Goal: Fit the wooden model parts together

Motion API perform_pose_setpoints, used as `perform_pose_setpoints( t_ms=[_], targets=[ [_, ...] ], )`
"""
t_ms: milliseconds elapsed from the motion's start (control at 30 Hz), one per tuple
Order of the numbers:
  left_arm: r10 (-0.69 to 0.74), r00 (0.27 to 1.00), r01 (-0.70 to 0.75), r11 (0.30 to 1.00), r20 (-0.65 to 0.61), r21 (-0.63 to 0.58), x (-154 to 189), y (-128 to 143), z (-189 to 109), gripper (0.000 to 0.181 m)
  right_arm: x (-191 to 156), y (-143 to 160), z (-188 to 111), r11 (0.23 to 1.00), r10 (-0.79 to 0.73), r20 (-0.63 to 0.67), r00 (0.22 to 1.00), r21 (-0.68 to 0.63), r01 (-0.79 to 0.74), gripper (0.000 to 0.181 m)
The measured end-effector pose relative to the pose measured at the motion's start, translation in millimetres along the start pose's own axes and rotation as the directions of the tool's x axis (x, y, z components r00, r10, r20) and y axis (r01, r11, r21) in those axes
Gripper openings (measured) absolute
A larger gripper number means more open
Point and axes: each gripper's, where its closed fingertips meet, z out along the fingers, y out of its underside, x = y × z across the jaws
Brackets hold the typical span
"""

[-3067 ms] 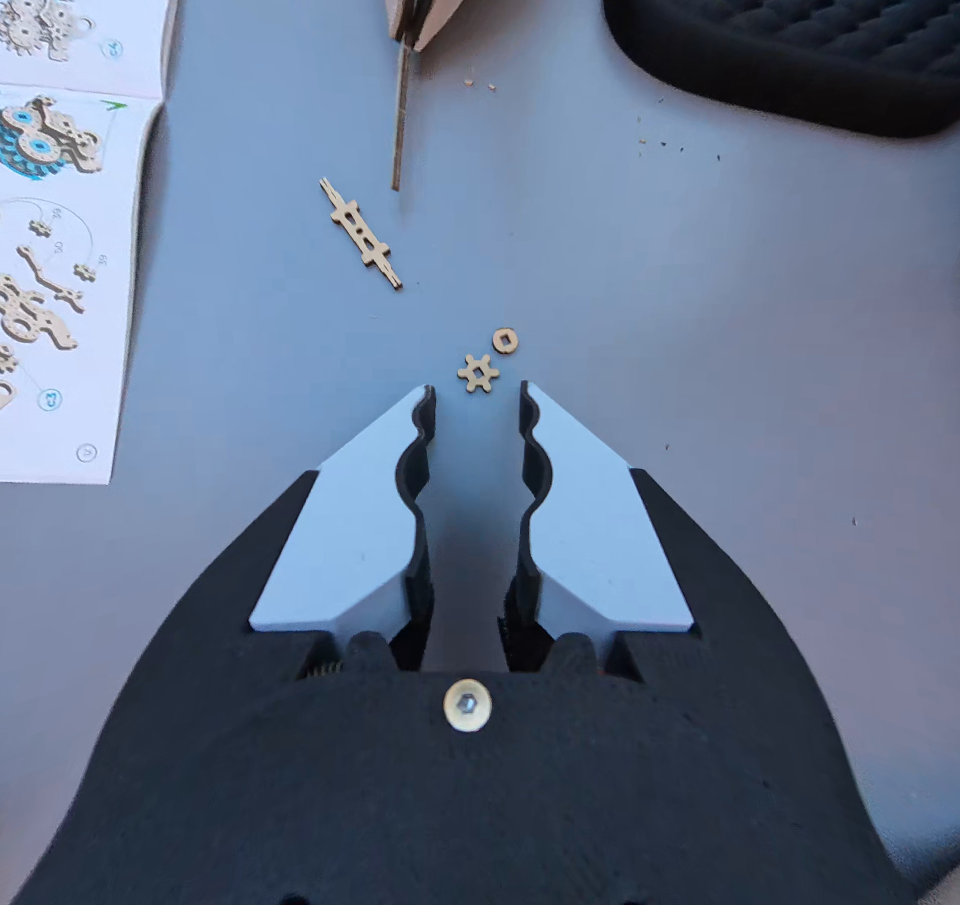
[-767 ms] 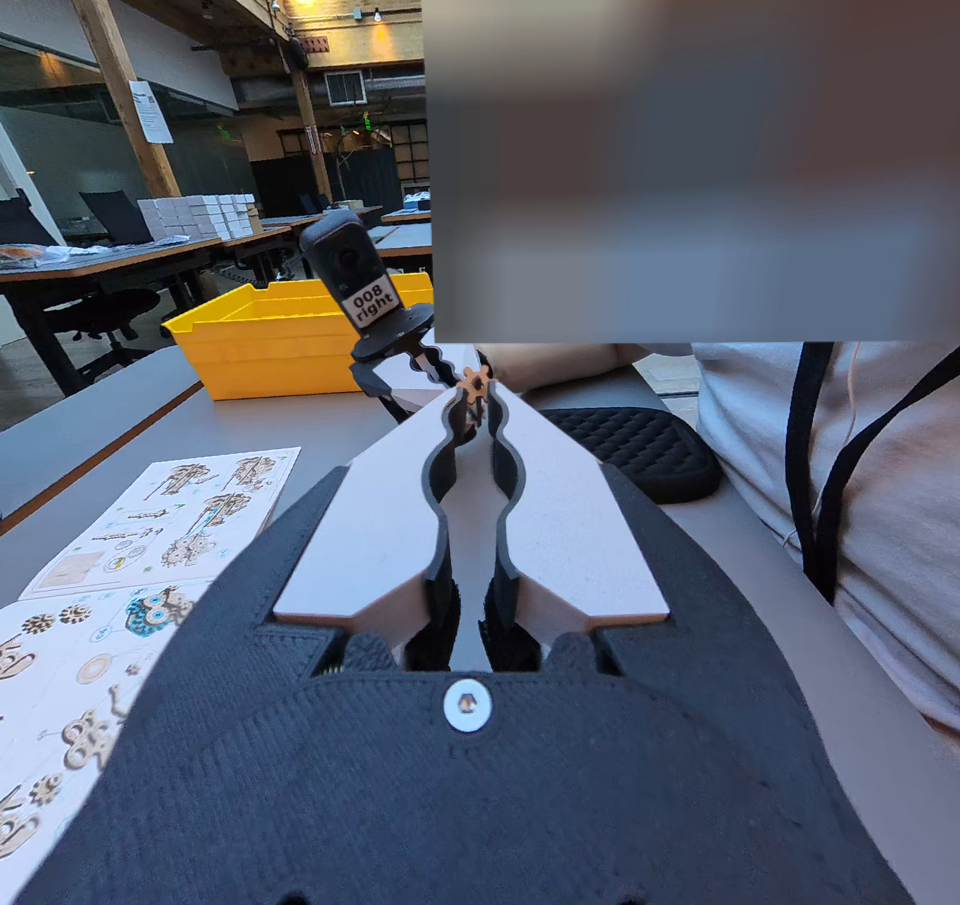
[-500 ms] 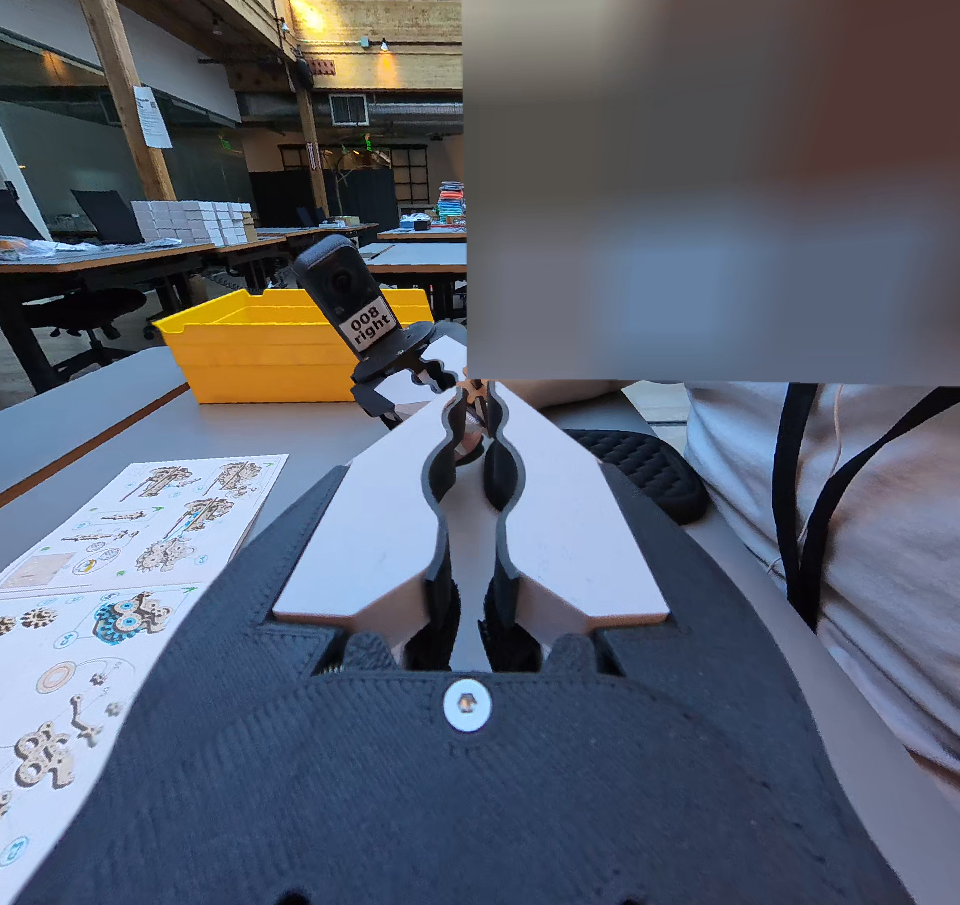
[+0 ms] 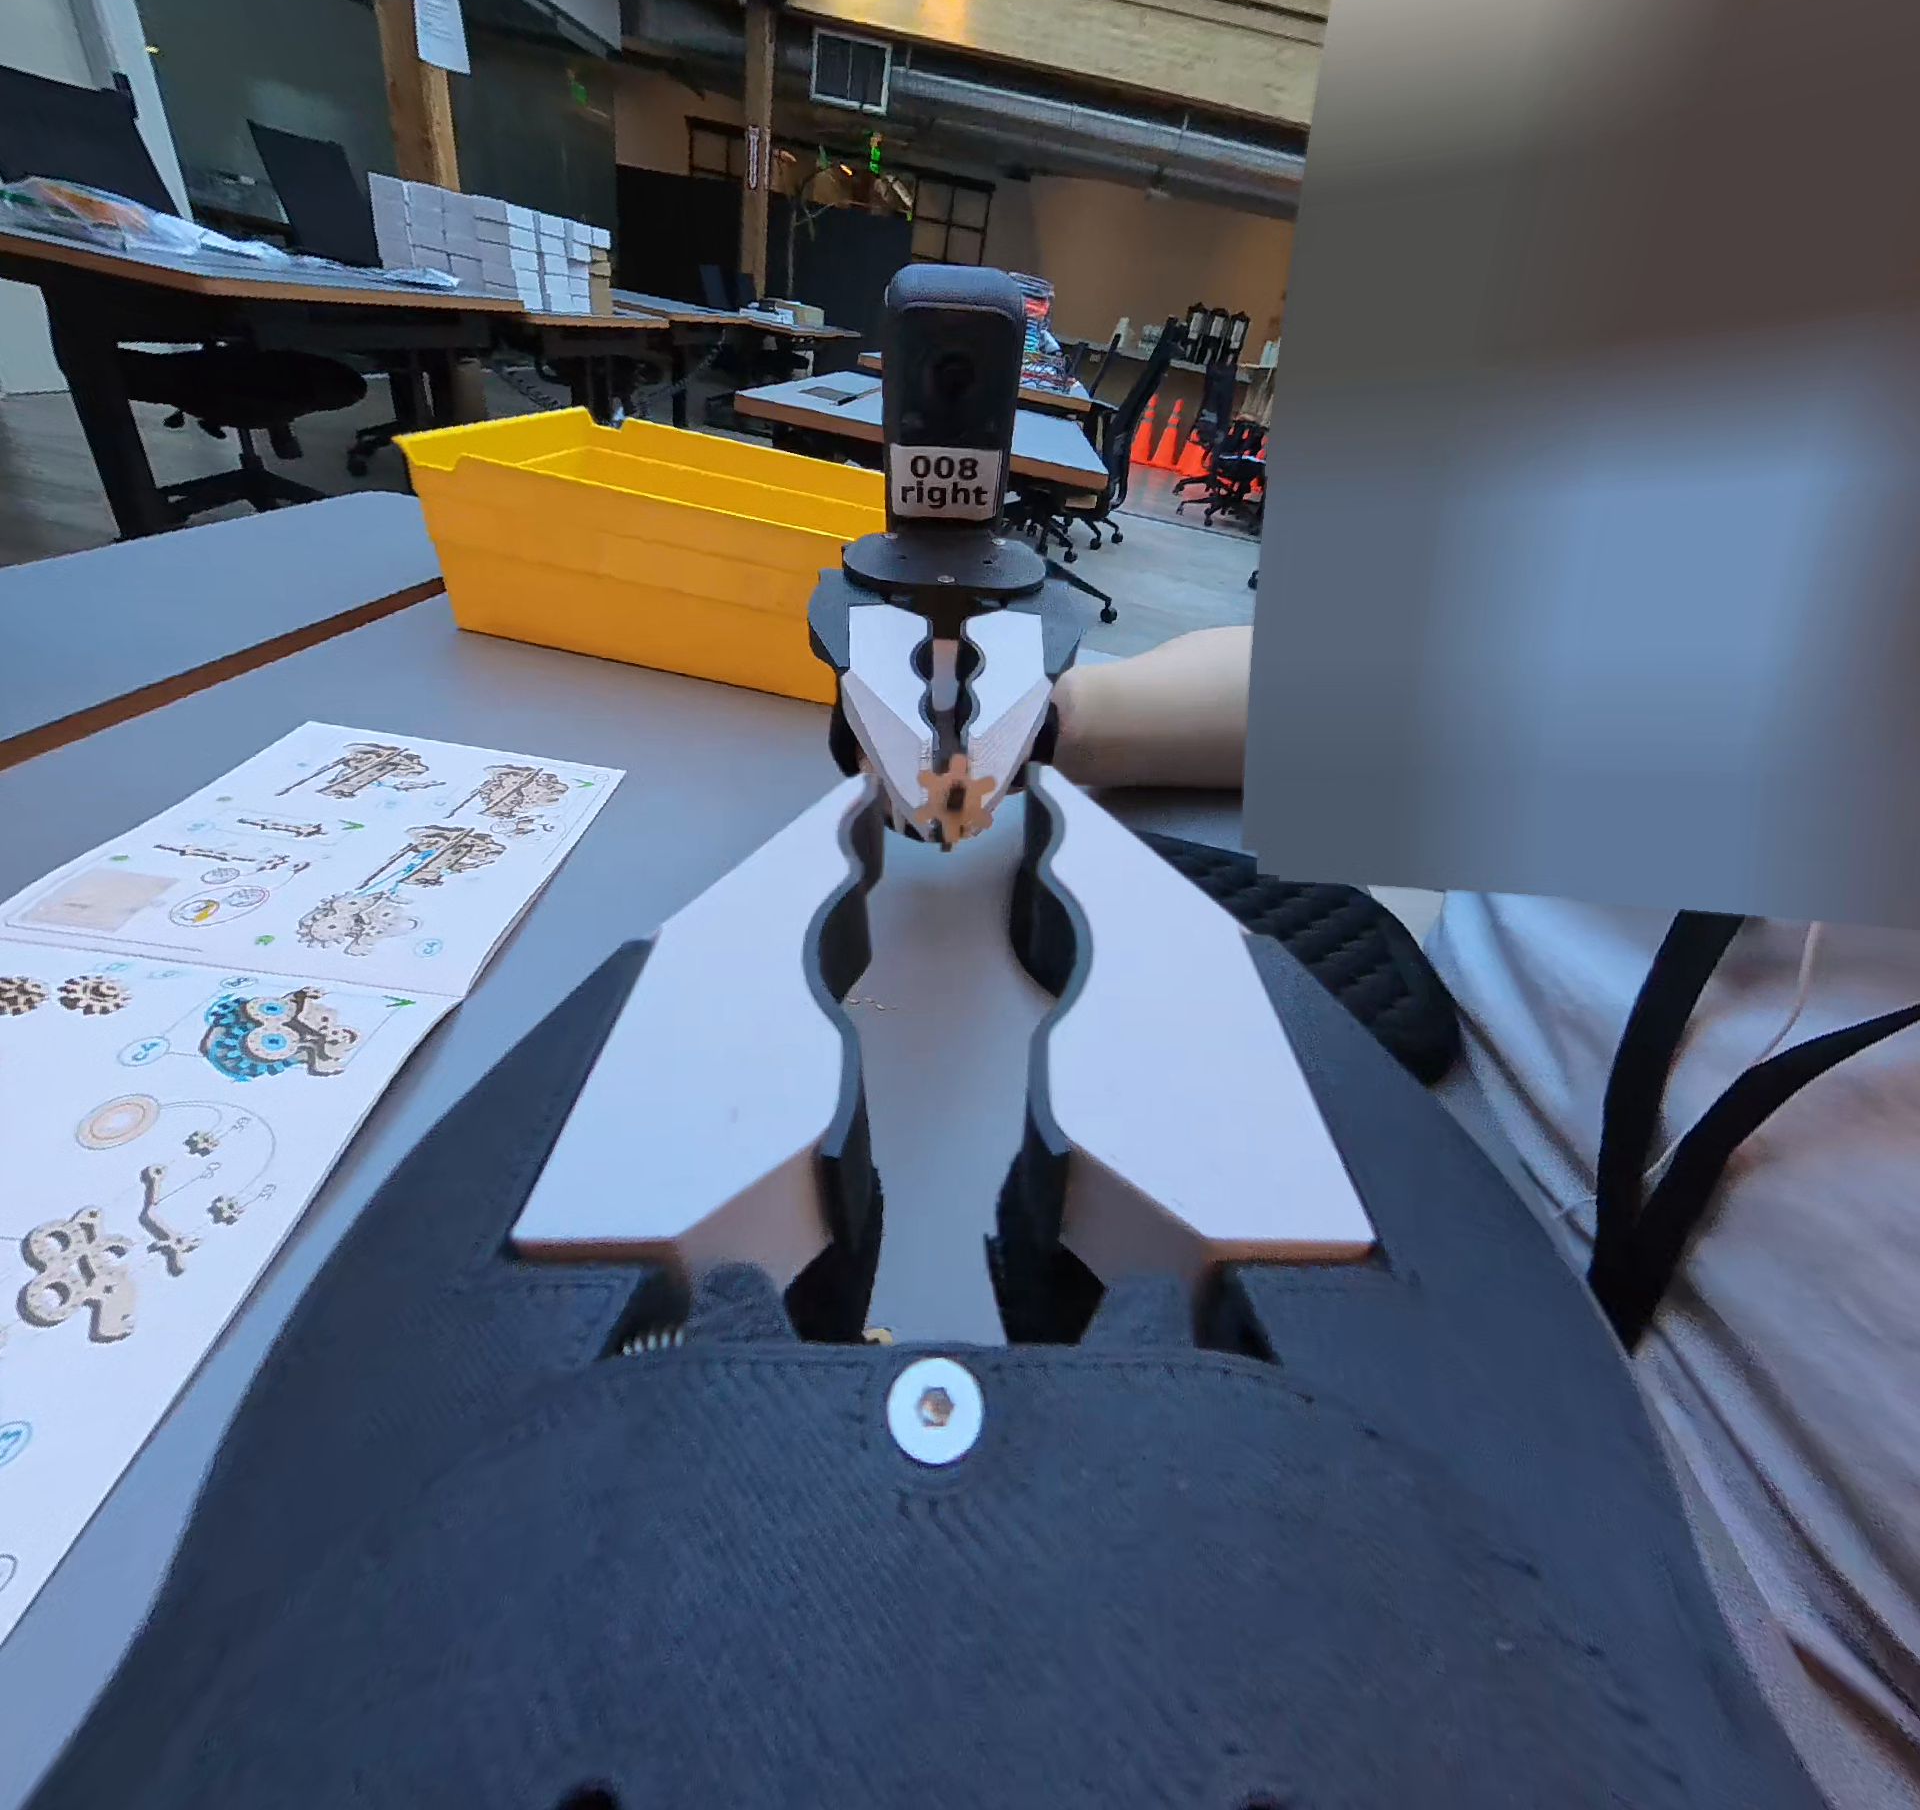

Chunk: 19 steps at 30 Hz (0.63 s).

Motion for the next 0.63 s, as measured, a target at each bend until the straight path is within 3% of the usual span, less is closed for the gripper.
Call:
perform_pose_setpoints(
  t_ms=[33,267,633],
  targets=[
    [0.022,1.0,-0.022,1.0,0.007,-0.008,0.7,0.7,0.6,0.013,0.0,1.1,0.6,1.0,-0.016,-0.007,1.0,-0.007,0.016,0.001],
    [0.12,0.992,-0.116,0.99,0.044,-0.083,0.2,7.9,0.9,0.012,0.7,0.8,1.4,0.998,-0.063,-0.035,0.997,-0.02,0.062,0.001],
    [0.149,0.989,-0.147,0.987,0.022,-0.064,7.0,1.7,-1.6,0.012,-6.4,-9.1,2.3,0.993,-0.113,-0.047,0.992,-0.031,0.112,0.001]
  ],
)
